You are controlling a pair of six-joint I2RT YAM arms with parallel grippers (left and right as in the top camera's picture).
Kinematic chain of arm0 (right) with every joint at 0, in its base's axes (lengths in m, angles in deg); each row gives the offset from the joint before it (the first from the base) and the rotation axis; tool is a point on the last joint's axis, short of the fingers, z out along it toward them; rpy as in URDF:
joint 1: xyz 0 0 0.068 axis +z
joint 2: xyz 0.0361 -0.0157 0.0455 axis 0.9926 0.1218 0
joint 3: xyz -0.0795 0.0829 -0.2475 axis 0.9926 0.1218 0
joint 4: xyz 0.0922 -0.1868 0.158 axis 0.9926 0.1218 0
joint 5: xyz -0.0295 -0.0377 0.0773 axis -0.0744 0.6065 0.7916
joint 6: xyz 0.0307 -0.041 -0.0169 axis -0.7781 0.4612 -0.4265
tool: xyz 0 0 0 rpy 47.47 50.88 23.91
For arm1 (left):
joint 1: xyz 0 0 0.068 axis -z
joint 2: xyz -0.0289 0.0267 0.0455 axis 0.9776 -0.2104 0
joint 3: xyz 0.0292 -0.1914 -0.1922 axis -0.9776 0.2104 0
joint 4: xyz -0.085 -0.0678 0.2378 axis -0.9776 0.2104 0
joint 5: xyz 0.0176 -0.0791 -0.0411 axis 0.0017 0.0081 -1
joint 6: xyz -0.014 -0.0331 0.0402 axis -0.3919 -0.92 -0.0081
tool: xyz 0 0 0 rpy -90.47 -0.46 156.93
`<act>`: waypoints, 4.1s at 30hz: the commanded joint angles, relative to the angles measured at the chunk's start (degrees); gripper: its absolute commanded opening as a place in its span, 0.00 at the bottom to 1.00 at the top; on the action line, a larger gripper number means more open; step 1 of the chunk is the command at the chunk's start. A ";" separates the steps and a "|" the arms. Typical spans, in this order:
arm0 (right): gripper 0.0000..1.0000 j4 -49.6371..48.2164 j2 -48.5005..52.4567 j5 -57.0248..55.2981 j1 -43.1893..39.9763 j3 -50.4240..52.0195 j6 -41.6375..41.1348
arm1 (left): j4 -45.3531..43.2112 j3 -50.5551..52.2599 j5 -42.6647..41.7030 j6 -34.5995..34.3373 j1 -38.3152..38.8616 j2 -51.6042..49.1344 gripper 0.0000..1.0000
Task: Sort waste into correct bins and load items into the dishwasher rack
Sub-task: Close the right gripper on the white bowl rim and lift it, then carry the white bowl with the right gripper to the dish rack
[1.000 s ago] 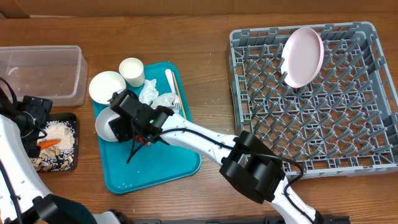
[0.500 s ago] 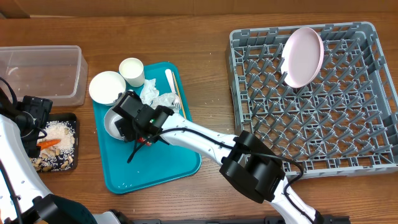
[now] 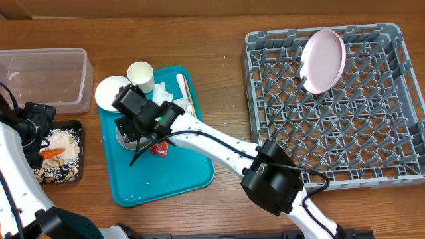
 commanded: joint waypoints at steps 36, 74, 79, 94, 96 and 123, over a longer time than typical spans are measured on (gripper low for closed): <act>0.58 -1.25 7.02 -6.36 -2.21 2.29 0.13 | -0.09 -0.11 0.55 1.11 0.02 -0.28 1.00; 0.04 25.79 0.24 -5.60 -6.23 -24.92 -0.04 | -0.09 -0.11 0.55 1.11 0.02 -0.28 1.00; 0.04 31.85 -5.18 -14.21 -11.56 -26.51 -0.04 | -0.09 -0.11 0.55 1.11 0.02 -0.28 1.00; 0.04 48.48 -24.48 -30.47 -37.92 -26.51 -3.37 | -0.09 -0.11 0.55 1.11 0.02 -0.28 1.00; 0.04 50.97 -25.99 -33.24 -41.75 -26.51 -5.27 | -0.09 -0.11 0.55 1.11 0.02 -0.28 1.00; 0.04 18.16 -26.95 -54.42 -71.17 12.85 3.19 | -0.07 -0.11 0.55 1.11 0.02 -0.28 1.00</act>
